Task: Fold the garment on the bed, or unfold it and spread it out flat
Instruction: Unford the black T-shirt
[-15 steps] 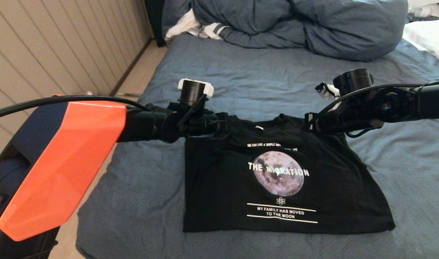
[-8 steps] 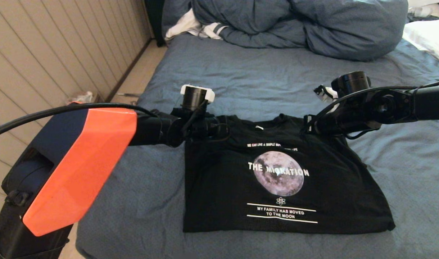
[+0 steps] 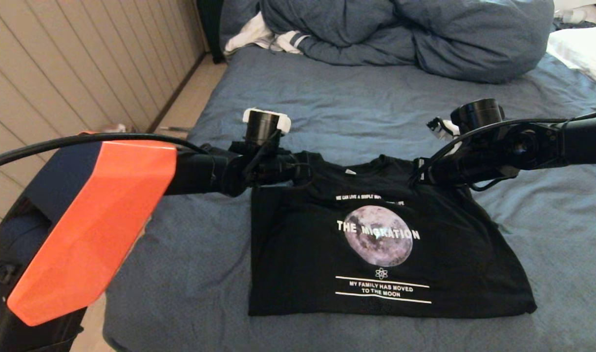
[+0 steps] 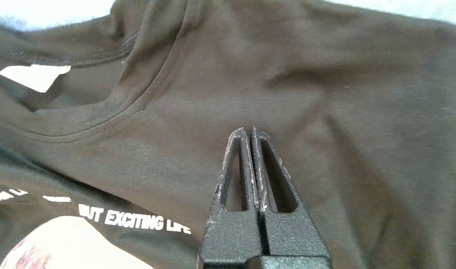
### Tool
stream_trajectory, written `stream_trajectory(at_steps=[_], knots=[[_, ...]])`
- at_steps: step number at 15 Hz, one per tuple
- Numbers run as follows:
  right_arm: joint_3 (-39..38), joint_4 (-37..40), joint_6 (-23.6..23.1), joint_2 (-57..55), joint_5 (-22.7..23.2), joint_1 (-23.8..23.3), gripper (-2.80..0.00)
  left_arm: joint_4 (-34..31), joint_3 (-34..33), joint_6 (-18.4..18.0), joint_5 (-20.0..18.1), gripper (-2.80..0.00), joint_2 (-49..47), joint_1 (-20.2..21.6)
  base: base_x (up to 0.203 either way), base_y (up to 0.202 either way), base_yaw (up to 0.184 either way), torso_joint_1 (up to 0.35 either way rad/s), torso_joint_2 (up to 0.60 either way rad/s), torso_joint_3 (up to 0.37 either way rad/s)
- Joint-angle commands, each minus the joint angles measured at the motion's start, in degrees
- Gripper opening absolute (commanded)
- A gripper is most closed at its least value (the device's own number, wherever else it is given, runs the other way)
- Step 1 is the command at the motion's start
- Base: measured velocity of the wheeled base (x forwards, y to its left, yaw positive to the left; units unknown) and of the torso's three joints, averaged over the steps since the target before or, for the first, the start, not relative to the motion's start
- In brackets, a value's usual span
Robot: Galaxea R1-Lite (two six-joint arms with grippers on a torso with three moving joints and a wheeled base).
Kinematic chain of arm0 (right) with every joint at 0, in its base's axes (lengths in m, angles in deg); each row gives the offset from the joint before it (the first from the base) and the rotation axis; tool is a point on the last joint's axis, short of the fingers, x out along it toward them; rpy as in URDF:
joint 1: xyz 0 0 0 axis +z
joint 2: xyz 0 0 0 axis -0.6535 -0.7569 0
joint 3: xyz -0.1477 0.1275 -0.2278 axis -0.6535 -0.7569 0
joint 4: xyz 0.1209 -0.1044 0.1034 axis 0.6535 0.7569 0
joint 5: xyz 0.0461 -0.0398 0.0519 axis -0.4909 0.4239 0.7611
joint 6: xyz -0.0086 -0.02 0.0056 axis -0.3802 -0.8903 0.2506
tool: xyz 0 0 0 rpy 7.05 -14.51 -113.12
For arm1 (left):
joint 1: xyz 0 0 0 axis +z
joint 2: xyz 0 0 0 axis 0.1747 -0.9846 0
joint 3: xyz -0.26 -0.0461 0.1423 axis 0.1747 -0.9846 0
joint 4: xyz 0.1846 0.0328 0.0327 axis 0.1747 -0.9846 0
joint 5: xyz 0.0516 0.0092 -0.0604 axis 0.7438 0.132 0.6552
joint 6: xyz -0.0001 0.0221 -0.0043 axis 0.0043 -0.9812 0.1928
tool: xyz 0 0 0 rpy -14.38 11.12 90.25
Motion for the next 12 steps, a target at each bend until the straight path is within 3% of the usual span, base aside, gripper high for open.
stream_trajectory(at_steps=[1, 7, 12], knots=[[-0.66, 0.1, 0.04, 1.21, 0.07, -0.29, -2.8, 0.21, -2.61, 0.15, 0.03, -2.8, 3.75, -1.13, 0.0, 0.0, 0.0, 0.0, 0.0, 0.0], [-4.58, 0.1, 0.16, 7.47, 0.17, -1.16, -2.8, 0.82, -21.75, 0.41, -0.48, -2.8, 19.89, -5.36, 0.0, 0.0, 0.0, 0.0, 0.0, 0.0], [-5.03, 0.23, 1.79, 11.22, 0.1, -1.62, -2.8, 8.13, -41.58, 0.47, -0.23, -2.8, 33.76, -10.27, 0.0, 0.0, 0.0, 0.0, 0.0, 0.0]])
